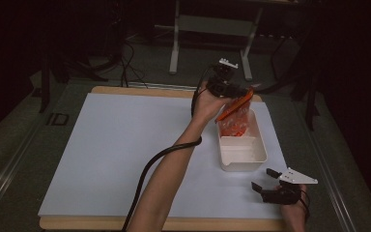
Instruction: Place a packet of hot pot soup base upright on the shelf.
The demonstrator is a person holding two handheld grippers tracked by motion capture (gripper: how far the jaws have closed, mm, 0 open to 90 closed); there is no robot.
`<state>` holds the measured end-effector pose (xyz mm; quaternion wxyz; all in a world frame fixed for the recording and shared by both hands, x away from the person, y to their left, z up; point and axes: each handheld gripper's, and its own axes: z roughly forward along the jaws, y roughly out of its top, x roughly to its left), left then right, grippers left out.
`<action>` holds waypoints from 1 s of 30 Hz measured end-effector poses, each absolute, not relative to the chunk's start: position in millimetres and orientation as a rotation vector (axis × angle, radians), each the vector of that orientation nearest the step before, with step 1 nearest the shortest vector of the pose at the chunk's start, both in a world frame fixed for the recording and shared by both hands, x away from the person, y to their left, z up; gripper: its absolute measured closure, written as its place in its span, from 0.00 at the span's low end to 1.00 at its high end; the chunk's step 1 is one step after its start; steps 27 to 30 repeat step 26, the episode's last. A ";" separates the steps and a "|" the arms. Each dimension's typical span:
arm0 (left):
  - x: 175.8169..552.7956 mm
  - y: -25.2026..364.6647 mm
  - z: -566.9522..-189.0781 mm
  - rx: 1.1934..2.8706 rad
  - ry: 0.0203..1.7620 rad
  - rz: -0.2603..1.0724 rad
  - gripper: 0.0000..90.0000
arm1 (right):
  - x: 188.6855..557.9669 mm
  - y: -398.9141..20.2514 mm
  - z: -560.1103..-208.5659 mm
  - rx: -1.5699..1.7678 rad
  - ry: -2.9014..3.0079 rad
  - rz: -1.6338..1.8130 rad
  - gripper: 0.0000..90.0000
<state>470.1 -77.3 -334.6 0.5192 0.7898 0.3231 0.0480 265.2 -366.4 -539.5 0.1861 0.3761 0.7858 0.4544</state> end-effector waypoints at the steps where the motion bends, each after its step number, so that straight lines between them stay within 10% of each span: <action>1: 467.7 -73.6 -333.0 1.885 0.773 0.123 0.65 | 265.2 -366.4 -539.5 1.060 2.213 1.280 0.13; 30: 364.1 56.4 -366.8 1.937 0.833 0.437 0.57 | 265.0 -365.5 -539.7 1.068 2.211 1.267 0.13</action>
